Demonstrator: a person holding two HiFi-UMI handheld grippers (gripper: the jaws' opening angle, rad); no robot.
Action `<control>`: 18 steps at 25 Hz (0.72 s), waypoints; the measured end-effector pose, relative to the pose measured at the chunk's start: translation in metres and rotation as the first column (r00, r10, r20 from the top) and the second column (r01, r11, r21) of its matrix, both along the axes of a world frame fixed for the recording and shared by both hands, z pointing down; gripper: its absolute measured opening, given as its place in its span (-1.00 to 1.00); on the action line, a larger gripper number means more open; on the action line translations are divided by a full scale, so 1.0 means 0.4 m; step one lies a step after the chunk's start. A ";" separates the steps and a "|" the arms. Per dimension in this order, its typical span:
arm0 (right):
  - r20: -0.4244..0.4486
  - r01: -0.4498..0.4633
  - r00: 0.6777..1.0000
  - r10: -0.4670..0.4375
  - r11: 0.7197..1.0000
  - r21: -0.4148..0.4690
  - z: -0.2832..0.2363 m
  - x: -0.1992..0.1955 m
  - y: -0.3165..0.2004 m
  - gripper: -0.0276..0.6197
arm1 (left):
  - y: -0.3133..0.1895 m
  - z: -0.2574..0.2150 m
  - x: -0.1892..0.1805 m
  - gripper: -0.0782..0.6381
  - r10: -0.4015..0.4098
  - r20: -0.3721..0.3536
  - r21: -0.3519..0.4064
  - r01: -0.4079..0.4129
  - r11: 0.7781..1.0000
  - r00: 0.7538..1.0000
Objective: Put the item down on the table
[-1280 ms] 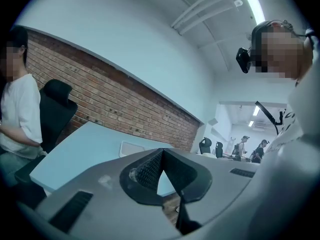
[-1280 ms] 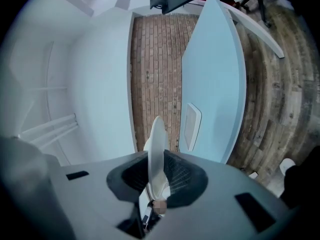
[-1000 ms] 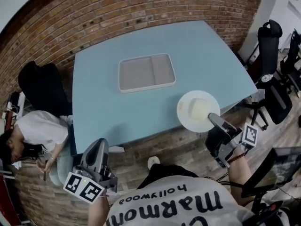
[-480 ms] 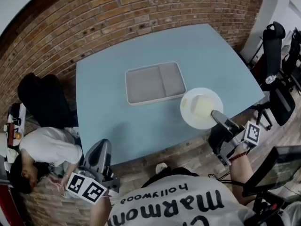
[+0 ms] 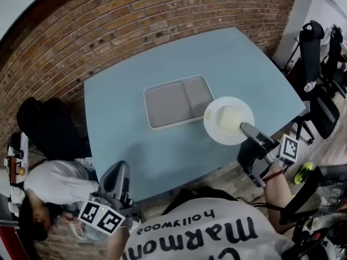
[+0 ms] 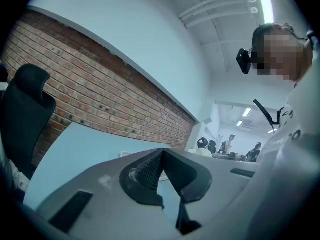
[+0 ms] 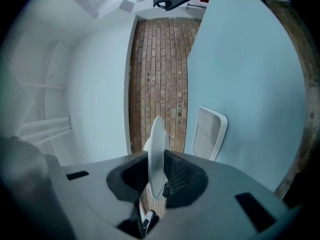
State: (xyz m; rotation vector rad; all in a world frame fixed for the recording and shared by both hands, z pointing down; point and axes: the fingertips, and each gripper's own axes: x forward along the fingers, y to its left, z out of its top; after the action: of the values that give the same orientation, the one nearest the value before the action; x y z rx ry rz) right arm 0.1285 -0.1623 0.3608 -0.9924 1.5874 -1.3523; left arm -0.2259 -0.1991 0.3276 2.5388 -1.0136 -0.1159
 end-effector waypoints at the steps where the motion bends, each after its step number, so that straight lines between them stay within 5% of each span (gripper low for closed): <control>1: -0.008 -0.001 1.000 0.001 1.000 0.004 -0.004 0.003 -0.004 -0.72 | -0.003 0.003 0.001 -0.76 0.001 -0.002 -0.001 -0.001 1.000 1.000; 10: -0.006 0.041 0.999 -0.041 0.999 -0.012 -0.011 0.033 -0.057 -0.72 | -0.014 0.006 0.016 -0.76 -0.039 -0.010 -0.022 0.039 0.999 0.999; 18: -0.012 0.179 0.984 -0.180 0.983 -0.040 0.023 0.069 -0.183 -0.72 | -0.012 0.008 0.046 -0.76 -0.182 -0.006 -0.026 0.182 0.983 0.983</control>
State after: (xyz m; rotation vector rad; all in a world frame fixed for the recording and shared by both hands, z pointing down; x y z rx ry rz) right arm 0.1560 -0.2354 0.3702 -0.9019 1.7016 -1.5055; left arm -0.2077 -0.2038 0.3307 2.4164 -1.2347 -0.1641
